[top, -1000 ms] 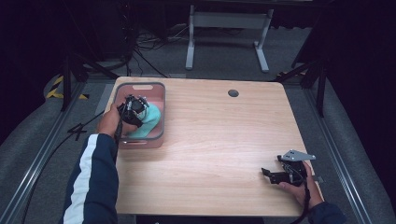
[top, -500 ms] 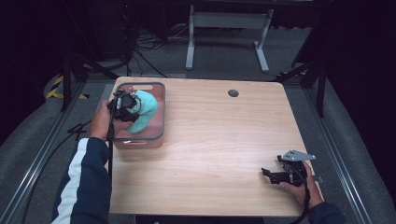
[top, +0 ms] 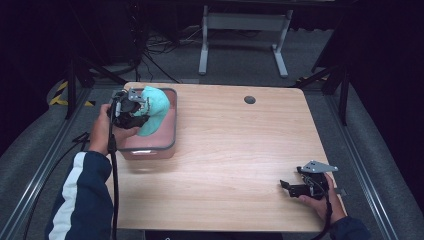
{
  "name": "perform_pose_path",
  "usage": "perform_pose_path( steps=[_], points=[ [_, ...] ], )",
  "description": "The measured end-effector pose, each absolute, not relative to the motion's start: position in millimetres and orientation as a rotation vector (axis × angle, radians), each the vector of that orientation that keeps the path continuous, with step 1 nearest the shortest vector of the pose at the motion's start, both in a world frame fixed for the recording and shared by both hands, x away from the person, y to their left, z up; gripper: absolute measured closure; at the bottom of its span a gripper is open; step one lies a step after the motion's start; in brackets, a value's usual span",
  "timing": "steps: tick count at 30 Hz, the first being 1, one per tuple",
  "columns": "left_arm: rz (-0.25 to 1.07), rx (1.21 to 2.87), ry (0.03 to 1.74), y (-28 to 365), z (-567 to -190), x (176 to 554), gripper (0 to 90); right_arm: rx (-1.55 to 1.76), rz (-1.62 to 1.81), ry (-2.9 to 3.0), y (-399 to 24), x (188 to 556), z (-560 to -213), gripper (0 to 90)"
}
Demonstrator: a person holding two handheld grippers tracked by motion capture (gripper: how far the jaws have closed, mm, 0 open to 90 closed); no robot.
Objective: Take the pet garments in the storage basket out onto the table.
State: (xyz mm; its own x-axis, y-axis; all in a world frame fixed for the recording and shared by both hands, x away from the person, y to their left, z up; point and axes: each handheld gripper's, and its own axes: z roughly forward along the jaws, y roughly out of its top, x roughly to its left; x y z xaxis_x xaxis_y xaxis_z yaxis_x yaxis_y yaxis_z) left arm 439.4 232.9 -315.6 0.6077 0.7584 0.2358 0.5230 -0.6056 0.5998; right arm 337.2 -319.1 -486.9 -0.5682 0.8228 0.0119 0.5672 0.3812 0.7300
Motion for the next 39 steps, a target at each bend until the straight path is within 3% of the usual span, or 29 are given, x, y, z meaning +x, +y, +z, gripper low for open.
perform_pose_path(
  steps=[21, 39],
  points=[
    [0.629, 2.365, 0.77, 180.0, -298.6, 409.1, 66.0, 1.21, 1.003, 2.293, -319.1, 337.2, -486.9, 12.4],
    [0.515, 2.427, 0.578, 111.4, -321.8, 405.1, 65.9, 1.204, 1.005, 2.295, -319.3, 336.8, -487.0, 12.5]
  ],
)
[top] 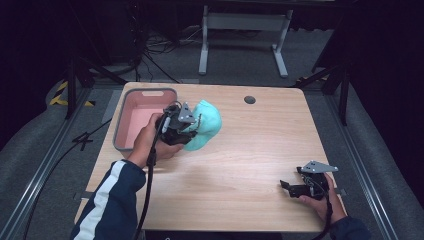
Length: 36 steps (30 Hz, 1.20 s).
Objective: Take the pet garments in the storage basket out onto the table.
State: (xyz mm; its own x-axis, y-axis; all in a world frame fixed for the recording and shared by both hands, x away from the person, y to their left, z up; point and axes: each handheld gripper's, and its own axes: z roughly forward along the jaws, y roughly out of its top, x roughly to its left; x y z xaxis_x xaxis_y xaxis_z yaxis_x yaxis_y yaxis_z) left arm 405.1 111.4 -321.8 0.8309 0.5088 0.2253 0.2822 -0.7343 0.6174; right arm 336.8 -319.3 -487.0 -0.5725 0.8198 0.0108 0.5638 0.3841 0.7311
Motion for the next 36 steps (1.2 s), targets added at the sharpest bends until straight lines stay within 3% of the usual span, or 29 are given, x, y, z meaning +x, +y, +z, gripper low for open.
perform_pose_path(
  steps=[36],
  points=[
    [0.267, 2.656, 0.41, 23.2, -415.1, 403.2, 64.8, 1.202, 1.006, 2.297, -319.5, 337.0, -487.0, 12.5]
  ],
)
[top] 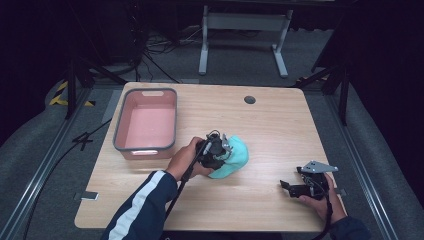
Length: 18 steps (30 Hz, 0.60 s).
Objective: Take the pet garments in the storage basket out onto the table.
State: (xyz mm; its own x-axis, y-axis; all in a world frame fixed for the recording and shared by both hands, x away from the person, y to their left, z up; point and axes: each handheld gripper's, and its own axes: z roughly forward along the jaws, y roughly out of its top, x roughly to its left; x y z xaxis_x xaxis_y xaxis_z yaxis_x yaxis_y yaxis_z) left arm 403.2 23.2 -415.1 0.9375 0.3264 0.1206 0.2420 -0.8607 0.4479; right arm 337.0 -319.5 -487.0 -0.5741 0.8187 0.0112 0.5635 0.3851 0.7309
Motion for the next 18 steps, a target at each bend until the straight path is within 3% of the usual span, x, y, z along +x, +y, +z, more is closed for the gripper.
perform_pose_path(
  steps=[18],
  points=[
    [0.217, 2.693, 0.374, 5.4, -448.1, 394.7, 61.6, 1.202, 1.007, 2.298, -319.6, 337.0, -487.0, 12.5]
  ],
)
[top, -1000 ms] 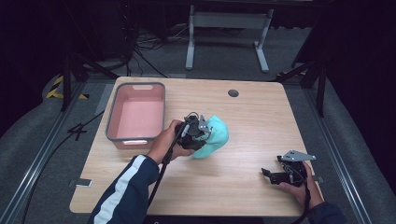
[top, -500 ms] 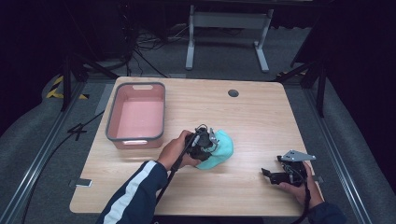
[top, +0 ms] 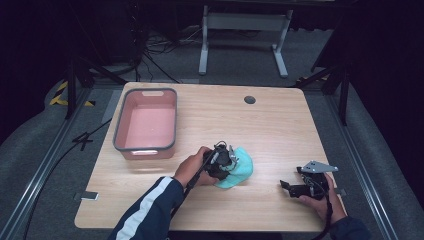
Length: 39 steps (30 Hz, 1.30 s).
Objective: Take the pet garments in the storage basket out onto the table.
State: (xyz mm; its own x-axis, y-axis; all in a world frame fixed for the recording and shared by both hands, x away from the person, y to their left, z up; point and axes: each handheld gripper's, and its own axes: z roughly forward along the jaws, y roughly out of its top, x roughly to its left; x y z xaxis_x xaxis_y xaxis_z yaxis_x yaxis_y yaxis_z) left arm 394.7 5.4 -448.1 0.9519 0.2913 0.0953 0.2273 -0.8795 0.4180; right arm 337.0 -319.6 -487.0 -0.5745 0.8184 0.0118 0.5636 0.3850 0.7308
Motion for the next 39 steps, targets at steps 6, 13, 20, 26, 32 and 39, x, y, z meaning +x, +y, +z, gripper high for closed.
perform_pose_path(
  steps=[6, 13, 20, 26, 32, 39],
  points=[
    [0.22, 2.679, 0.392, 5.5, -450.9, 393.0, 59.1, 1.202, 1.007, 2.298, -319.5, 337.0, -487.0, 12.5],
    [0.197, 2.68, 0.395, 5.6, -450.7, 394.2, 52.5, 1.202, 1.006, 2.298, -319.6, 337.0, -487.0, 12.5],
    [0.197, 2.679, 0.413, 6.1, -448.9, 393.7, 44.5, 1.202, 1.007, 2.298, -319.5, 337.0, -487.0, 12.5],
    [0.222, 2.674, 0.42, 5.7, -448.6, 393.4, 35.5, 1.202, 1.006, 2.298, -319.6, 337.0, -487.0, 12.4],
    [0.211, 2.642, 0.413, 7.4, -443.9, 391.4, 29.0, 1.202, 1.006, 2.298, -319.6, 337.0, -487.0, 12.5],
    [0.214, 2.591, 0.403, 12.9, -433.2, 391.1, 23.0, 1.202, 1.006, 2.298, -319.6, 337.0, -487.0, 12.5]
  ],
)
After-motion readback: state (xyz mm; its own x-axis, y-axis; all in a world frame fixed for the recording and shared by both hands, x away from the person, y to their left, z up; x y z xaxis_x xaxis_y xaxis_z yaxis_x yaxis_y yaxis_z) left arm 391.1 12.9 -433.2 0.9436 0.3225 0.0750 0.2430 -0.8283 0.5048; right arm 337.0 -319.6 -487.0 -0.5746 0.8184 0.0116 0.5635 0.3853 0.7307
